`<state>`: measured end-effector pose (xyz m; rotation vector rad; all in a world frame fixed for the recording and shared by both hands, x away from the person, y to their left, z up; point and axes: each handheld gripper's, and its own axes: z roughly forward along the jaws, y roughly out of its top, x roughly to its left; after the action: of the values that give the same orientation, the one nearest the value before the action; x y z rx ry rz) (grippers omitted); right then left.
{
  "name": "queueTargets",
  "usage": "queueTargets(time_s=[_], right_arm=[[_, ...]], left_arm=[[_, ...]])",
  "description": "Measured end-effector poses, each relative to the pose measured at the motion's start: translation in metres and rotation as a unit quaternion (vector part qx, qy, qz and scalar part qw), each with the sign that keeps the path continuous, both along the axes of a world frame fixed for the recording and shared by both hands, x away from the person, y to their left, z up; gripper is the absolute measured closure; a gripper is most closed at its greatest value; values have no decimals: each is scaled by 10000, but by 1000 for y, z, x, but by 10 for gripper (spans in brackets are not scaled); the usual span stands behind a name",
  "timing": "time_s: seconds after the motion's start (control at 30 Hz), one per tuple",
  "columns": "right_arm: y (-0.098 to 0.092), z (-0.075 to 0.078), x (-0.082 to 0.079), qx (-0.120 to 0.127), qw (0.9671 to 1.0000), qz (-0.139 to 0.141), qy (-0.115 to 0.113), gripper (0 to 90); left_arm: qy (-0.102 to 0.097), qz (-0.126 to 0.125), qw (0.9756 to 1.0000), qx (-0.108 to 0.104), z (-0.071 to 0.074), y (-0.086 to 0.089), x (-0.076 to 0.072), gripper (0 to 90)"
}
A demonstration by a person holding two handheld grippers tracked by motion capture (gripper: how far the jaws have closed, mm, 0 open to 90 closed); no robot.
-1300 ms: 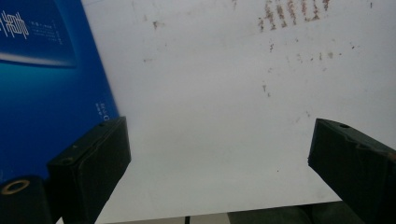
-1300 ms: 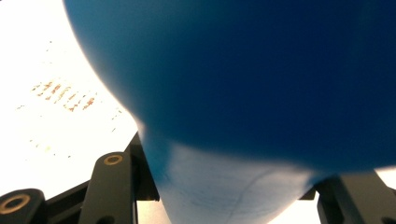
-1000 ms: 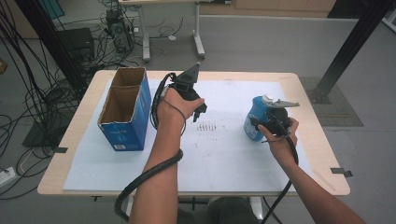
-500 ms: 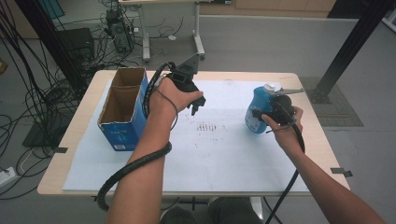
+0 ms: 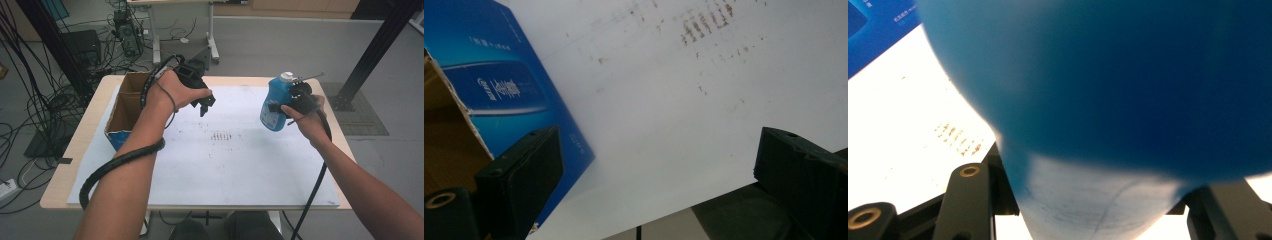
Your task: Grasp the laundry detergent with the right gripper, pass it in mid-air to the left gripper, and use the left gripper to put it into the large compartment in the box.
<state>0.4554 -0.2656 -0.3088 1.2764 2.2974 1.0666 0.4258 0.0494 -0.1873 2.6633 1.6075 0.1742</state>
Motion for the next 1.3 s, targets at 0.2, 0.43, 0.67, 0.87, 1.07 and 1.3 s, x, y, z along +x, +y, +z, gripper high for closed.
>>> queueTargets(time_s=[0.2,0.43,0.67,0.87,1.07,1.3], right_arm=[[10,12,17,57,9995,289,78,436],[32,30,36,83,9969,775,96,436],[63,46,45,135,9892,1458,86,435],[85,54,45,162,9799,1989,14,434],[104,55,40,223,9674,2521,-26,435],[123,53,31,300,9488,3143,-18,435]], left_arm=[[-53,-380,9993,6,17,0,7,60],[-70,-729,9973,95,32,2,11,59],[-112,-1059,9942,135,46,6,11,57],[-205,-1366,9902,201,57,9,9,59],[-252,-1632,9861,166,67,10,5,57],[-202,-1998,9795,139,72,10,1,57]])
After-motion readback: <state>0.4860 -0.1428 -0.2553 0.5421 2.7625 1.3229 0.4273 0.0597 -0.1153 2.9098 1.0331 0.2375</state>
